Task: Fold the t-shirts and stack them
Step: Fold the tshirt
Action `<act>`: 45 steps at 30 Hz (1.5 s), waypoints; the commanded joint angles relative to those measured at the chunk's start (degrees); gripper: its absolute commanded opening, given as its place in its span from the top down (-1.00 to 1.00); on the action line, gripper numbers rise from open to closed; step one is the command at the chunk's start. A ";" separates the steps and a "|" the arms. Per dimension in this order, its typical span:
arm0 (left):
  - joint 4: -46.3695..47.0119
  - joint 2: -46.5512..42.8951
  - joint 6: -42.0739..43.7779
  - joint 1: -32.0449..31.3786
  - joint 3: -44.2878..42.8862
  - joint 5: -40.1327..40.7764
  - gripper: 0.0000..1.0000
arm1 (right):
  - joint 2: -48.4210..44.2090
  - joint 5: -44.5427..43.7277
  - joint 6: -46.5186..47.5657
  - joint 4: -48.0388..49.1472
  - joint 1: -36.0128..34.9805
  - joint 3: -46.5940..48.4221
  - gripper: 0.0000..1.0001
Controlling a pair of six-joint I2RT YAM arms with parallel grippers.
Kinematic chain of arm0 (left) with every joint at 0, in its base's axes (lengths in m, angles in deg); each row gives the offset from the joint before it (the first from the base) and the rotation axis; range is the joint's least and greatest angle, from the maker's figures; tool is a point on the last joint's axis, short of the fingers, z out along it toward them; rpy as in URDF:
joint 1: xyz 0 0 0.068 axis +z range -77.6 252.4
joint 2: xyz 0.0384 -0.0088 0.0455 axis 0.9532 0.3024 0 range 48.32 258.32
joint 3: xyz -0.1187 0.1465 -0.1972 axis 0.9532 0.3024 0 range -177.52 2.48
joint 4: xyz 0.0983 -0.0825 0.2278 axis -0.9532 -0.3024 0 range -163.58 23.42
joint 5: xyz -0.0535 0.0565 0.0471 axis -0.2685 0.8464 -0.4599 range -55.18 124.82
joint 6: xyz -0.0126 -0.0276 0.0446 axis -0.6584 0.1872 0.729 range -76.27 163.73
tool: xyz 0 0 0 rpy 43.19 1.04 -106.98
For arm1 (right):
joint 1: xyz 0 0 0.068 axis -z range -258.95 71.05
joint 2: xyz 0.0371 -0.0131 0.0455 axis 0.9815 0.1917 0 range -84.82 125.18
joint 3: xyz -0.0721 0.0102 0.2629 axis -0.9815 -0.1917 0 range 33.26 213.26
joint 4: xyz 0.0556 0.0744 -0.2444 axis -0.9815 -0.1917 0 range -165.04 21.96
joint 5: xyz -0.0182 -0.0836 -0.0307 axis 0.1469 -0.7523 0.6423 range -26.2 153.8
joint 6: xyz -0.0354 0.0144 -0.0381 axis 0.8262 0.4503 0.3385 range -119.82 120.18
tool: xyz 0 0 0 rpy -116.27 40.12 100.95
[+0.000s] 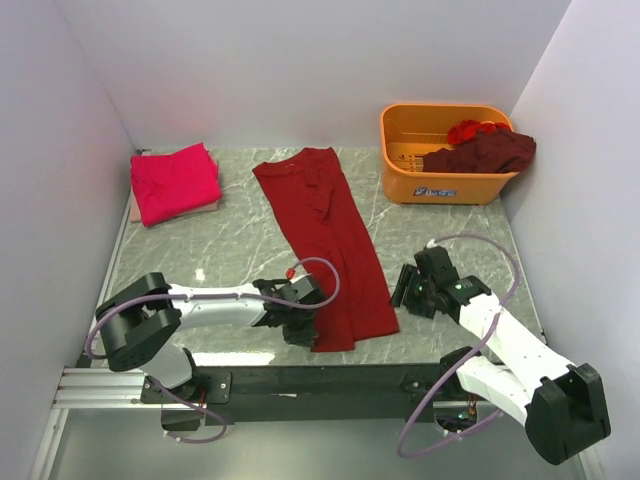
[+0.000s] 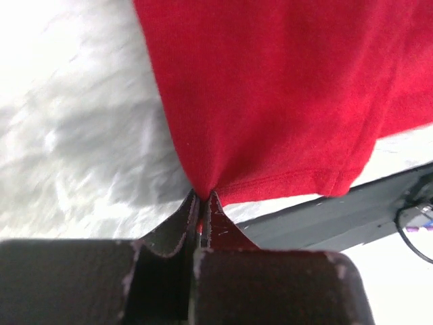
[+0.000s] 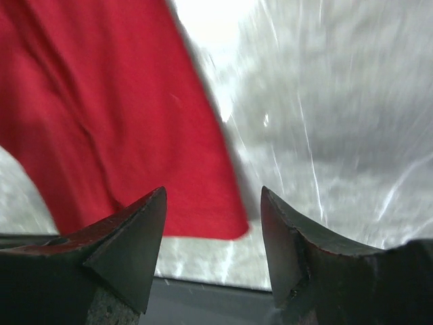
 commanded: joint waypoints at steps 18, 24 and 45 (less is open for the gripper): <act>-13.76 -13.63 -12.98 -0.87 6.87 3.31 0.99 | 1.92 8.32 -12.58 3.84 -21.26 -6.54 -0.19; -13.14 -13.36 -12.80 -0.95 7.22 3.13 0.99 | 5.69 8.86 -13.63 5.52 -23.64 -5.67 -0.12; -13.59 -26.10 -18.43 -1.30 13.46 2.17 0.99 | -9.06 14.74 -14.25 5.60 -25.22 -11.82 1.00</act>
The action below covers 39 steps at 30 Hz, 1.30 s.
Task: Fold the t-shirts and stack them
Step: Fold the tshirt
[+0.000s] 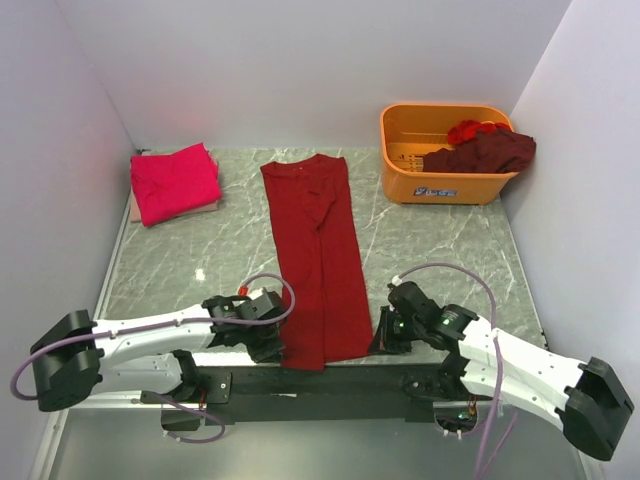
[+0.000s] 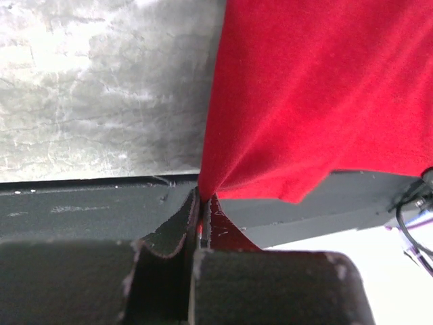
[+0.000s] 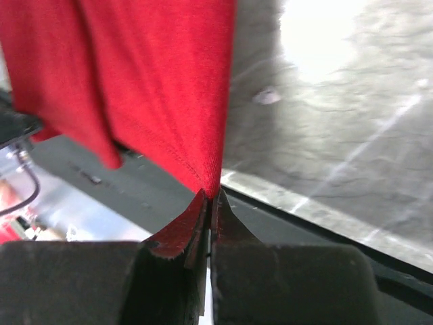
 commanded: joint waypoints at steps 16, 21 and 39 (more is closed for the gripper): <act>8.10 8.23 24.85 18.10 -20.41 0.95 0.99 | 10.97 -13.43 12.57 3.12 6.24 21.86 1.00; 10.21 17.01 30.13 25.75 -30.08 0.16 0.99 | 18.18 -12.21 14.87 7.33 10.72 28.81 1.00; 8.36 37.85 33.74 35.86 -49.35 4.29 0.99 | 50.26 -10.79 20.06 7.78 18.90 56.49 1.00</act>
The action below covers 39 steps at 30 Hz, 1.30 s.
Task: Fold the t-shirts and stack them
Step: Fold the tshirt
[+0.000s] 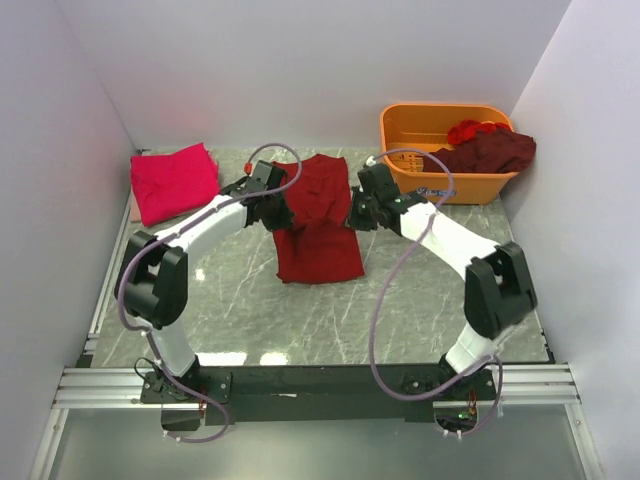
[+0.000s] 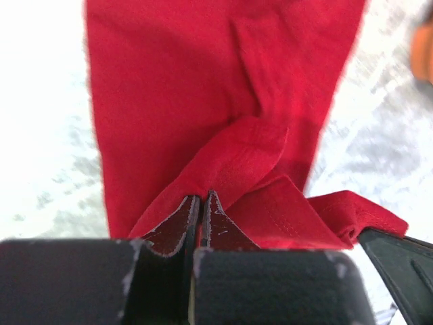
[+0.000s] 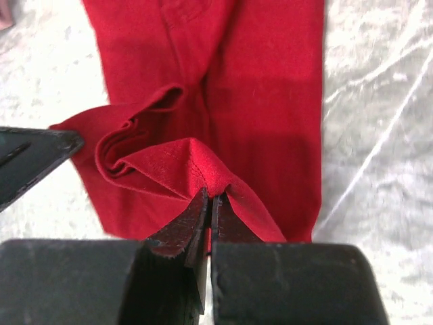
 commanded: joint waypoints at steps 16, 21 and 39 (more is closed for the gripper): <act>2.08 13.31 5.78 4.67 -12.66 1.34 0.70 | 18.24 0.45 2.38 -2.63 4.45 18.24 0.74; -0.21 11.91 6.13 4.94 -13.64 4.15 -0.99 | 20.01 2.91 4.75 -4.83 5.16 21.60 -0.03; 15.78 -16.74 5.25 3.53 29.43 -13.85 -0.97 | -6.45 11.00 2.03 5.19 5.24 -16.81 -0.07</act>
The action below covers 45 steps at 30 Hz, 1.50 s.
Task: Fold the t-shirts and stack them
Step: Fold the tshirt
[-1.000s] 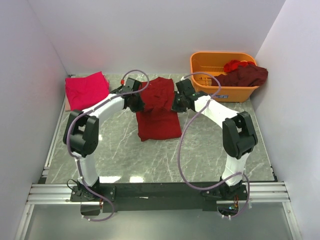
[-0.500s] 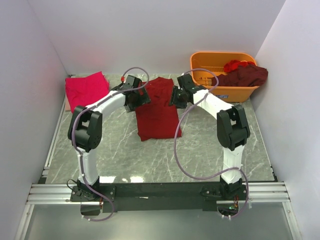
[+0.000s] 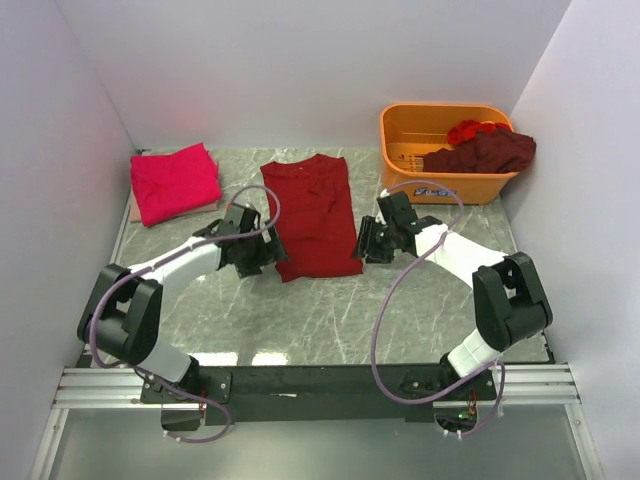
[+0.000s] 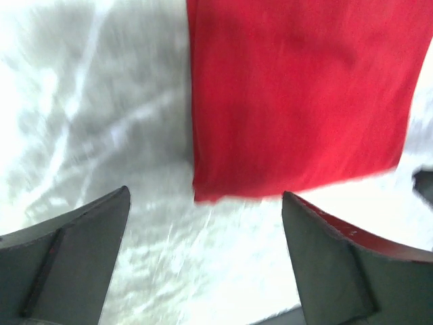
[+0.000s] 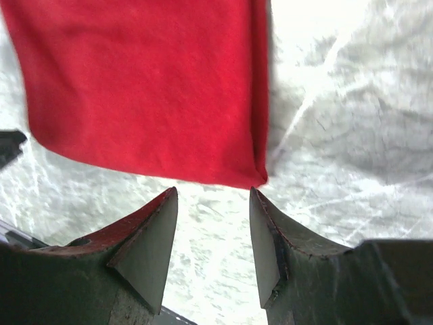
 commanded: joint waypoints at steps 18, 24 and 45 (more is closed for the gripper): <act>8.24 5.44 3.23 -2.58 3.41 -9.30 0.12 | 5.25 4.61 -1.83 5.42 2.55 -1.69 0.02; 7.80 5.79 3.59 -3.19 4.11 -7.80 0.19 | 5.87 7.95 -2.35 6.91 2.55 -2.74 0.17; -3.27 -23.81 -4.93 -13.81 20.81 -0.33 0.99 | -11.60 11.90 0.46 -1.34 2.81 -17.59 1.00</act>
